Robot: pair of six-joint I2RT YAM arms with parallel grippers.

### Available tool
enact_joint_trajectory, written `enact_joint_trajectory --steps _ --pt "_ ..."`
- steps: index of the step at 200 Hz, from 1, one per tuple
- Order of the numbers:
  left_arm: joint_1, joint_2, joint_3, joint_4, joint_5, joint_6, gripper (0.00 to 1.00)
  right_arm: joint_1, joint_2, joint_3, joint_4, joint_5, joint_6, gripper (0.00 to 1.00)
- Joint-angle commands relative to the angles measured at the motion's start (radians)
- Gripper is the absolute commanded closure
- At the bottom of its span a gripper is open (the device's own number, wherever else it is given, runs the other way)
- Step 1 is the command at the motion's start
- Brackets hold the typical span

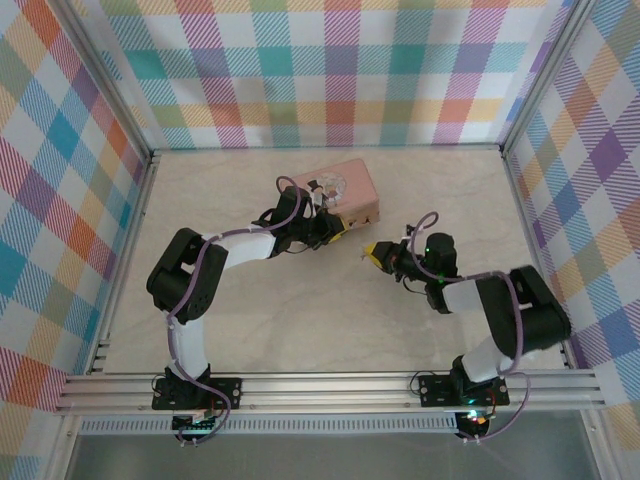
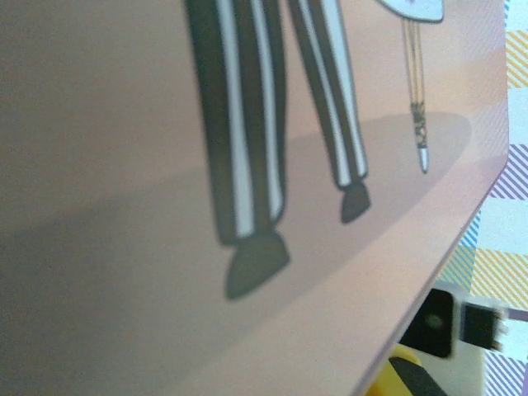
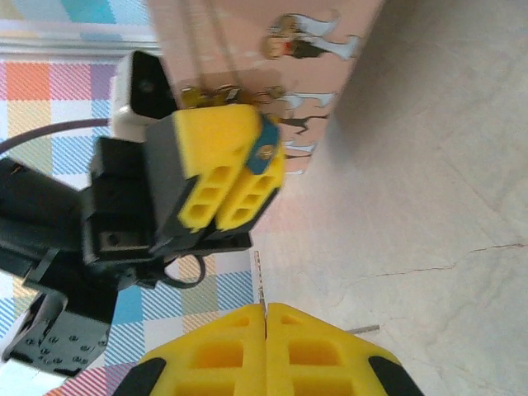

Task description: Unlock a padlock with a key

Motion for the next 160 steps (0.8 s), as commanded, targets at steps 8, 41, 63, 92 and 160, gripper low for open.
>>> enact_joint_trajectory --steps 8,41,63,92,160 --pt "-0.007 -0.007 -0.022 0.060 0.076 -0.050 0.93 0.006 0.114 0.022 0.247 -0.033 0.071 1.00" --pt "-0.007 -0.007 -0.037 0.085 0.090 -0.058 0.93 0.006 0.226 0.046 0.375 -0.060 0.106 1.00" --pt "-0.006 -0.007 -0.040 0.092 0.098 -0.061 0.93 0.011 0.250 0.060 0.375 -0.072 0.093 1.00" --pt "-0.006 -0.009 -0.042 0.098 0.104 -0.062 0.93 0.013 0.258 0.080 0.375 -0.084 0.088 1.00" --pt "-0.007 -0.001 -0.054 0.137 0.113 -0.082 0.93 0.021 0.294 0.133 0.375 -0.087 0.095 1.00"
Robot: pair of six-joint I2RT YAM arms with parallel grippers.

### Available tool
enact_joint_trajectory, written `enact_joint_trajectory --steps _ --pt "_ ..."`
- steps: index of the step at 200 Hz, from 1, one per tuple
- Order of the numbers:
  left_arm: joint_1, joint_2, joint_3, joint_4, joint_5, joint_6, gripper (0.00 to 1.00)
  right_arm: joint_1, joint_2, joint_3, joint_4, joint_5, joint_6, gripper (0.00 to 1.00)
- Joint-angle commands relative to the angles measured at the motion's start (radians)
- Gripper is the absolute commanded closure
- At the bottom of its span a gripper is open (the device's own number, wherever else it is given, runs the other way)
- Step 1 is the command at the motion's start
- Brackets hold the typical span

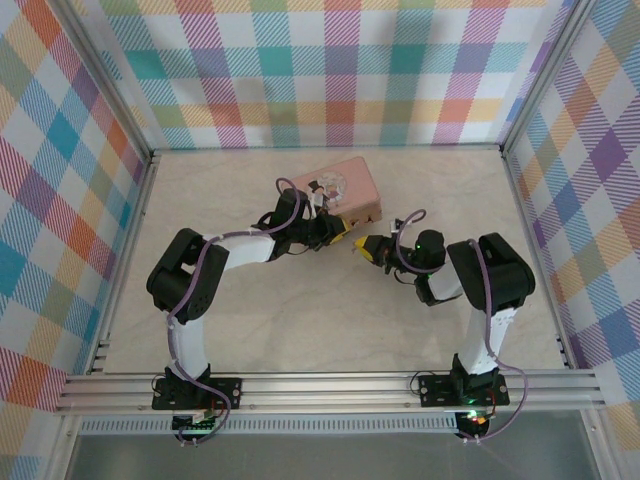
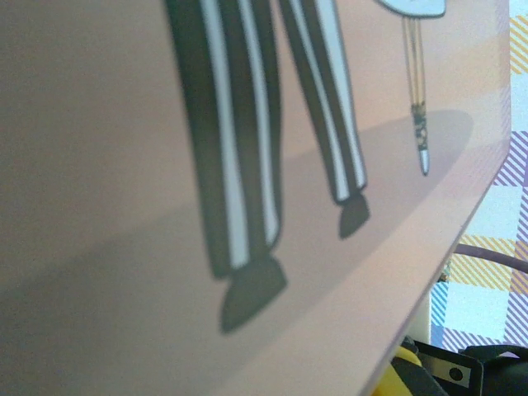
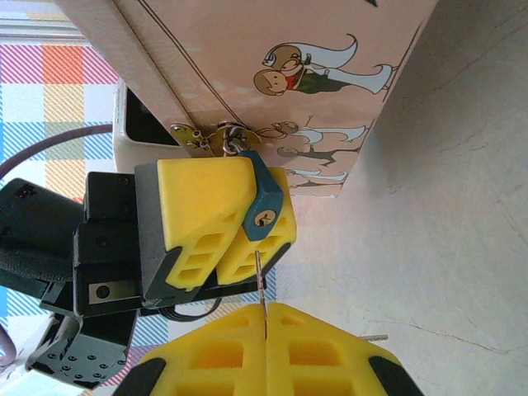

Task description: Unlock a padlock with a key

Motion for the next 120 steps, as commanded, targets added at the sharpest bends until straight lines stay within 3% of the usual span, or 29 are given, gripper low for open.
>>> enact_joint_trajectory --steps 1,120 --pt "-0.006 -0.001 -0.014 0.049 0.073 -0.061 0.93 0.007 0.017 0.027 0.060 -0.018 0.006 1.00" --pt "-0.007 -0.004 -0.025 0.075 0.084 -0.070 0.93 0.009 0.062 0.076 0.060 -0.009 0.018 1.00"
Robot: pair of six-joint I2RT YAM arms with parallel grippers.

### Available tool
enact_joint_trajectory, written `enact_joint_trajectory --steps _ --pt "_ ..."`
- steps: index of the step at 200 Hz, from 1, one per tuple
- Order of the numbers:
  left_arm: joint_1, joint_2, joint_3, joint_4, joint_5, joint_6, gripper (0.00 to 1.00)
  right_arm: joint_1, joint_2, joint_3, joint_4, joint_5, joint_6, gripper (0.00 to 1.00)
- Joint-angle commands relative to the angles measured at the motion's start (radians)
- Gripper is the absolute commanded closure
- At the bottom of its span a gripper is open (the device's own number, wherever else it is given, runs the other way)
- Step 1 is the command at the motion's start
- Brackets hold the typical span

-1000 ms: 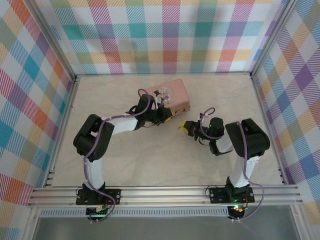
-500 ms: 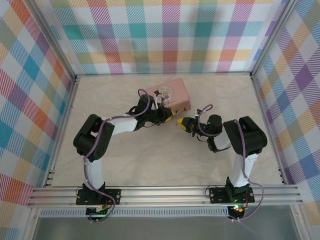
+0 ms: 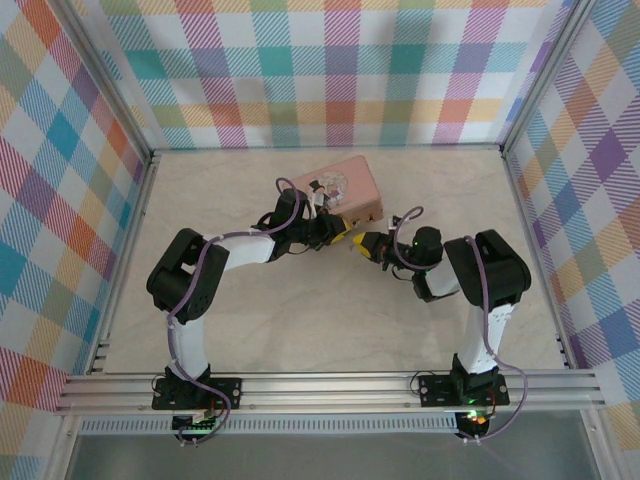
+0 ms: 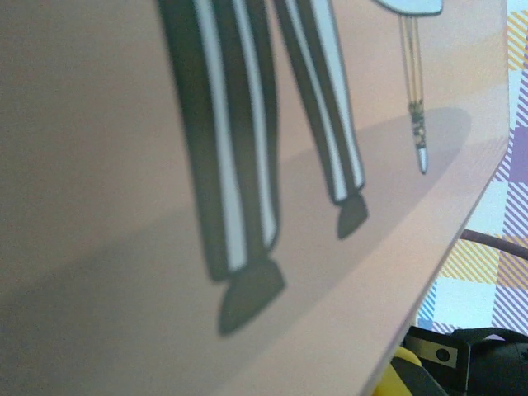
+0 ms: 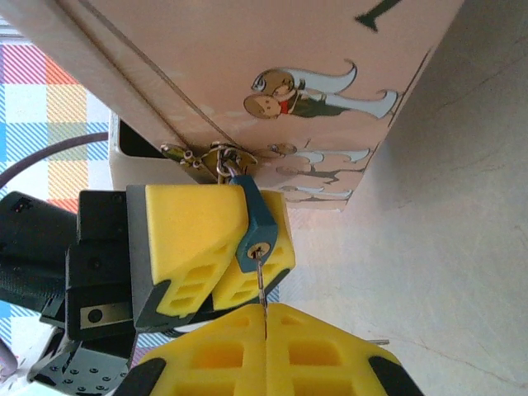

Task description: Unlock a padlock with a key

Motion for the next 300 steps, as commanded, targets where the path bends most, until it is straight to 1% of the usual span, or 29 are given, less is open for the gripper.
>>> enact_joint_trajectory --steps 1,110,243,276,300 --pt "-0.006 -0.004 -0.020 0.045 0.068 -0.059 0.93 0.004 0.023 0.029 0.054 -0.006 0.008 1.00" --pt "-0.007 -0.005 -0.042 0.079 0.081 -0.077 0.93 0.004 0.010 0.050 0.054 0.031 0.006 1.00" --pt "-0.007 -0.009 -0.056 0.098 0.082 -0.095 0.93 0.027 -0.052 0.013 0.054 0.087 -0.156 1.00" --pt "-0.007 -0.007 -0.059 0.105 0.084 -0.099 0.93 0.032 -0.057 0.022 0.054 0.097 -0.122 1.00" --pt "-0.007 -0.012 -0.064 0.121 0.085 -0.102 0.93 0.033 -0.030 0.052 0.056 0.075 -0.040 1.00"
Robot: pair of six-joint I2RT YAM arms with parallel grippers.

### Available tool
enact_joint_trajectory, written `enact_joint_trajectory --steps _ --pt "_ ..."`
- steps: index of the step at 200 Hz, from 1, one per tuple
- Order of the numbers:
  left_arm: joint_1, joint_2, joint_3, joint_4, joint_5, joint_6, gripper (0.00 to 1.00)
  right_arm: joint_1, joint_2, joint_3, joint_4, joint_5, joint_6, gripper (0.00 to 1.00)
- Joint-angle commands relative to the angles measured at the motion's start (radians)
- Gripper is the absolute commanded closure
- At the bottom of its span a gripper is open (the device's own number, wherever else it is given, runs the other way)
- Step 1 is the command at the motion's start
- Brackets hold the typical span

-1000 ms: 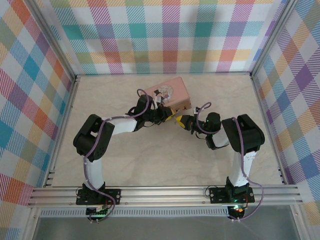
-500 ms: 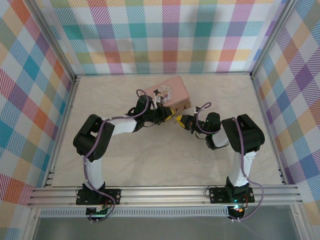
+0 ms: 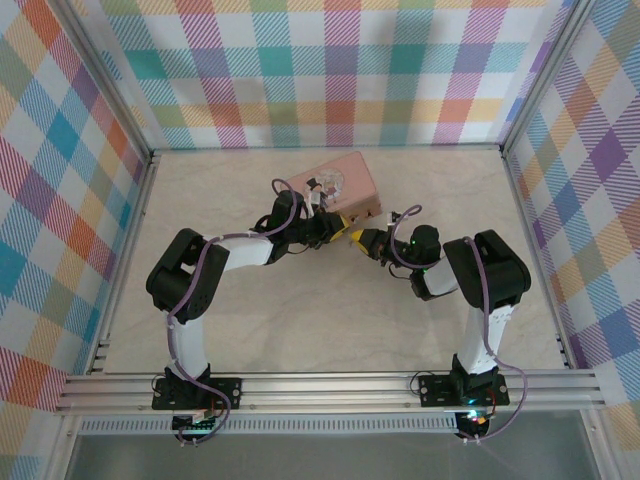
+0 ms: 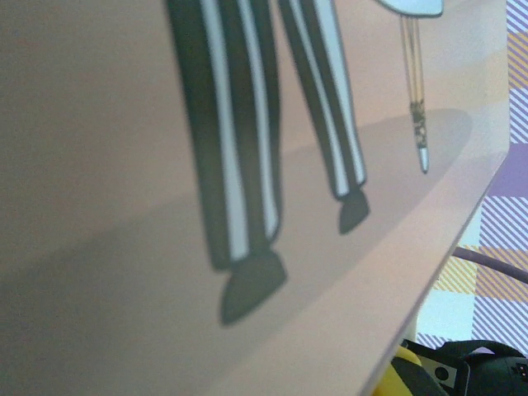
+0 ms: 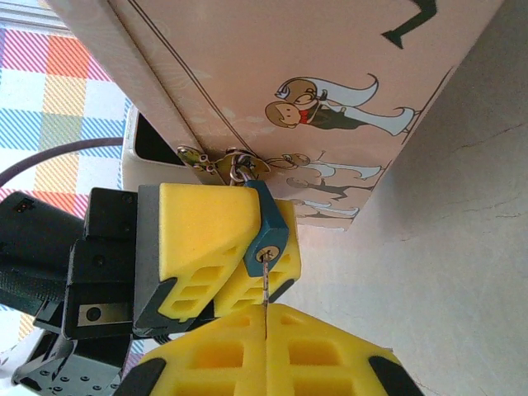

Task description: Unlock a padlock with a key

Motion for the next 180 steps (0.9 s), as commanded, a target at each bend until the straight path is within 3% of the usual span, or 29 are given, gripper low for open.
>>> enact_joint_trajectory --steps 1,64,180 --pt "-0.015 -0.013 -0.025 0.018 0.094 -0.056 0.93 0.011 -0.012 0.042 0.064 0.015 0.054 1.00" --pt "-0.017 -0.022 -0.037 0.063 0.108 -0.061 0.93 0.010 0.070 0.085 0.064 0.004 0.303 1.00" --pt "-0.052 -0.022 -0.006 0.116 0.172 -0.056 1.00 0.020 0.119 0.183 0.063 -0.021 0.421 1.00"
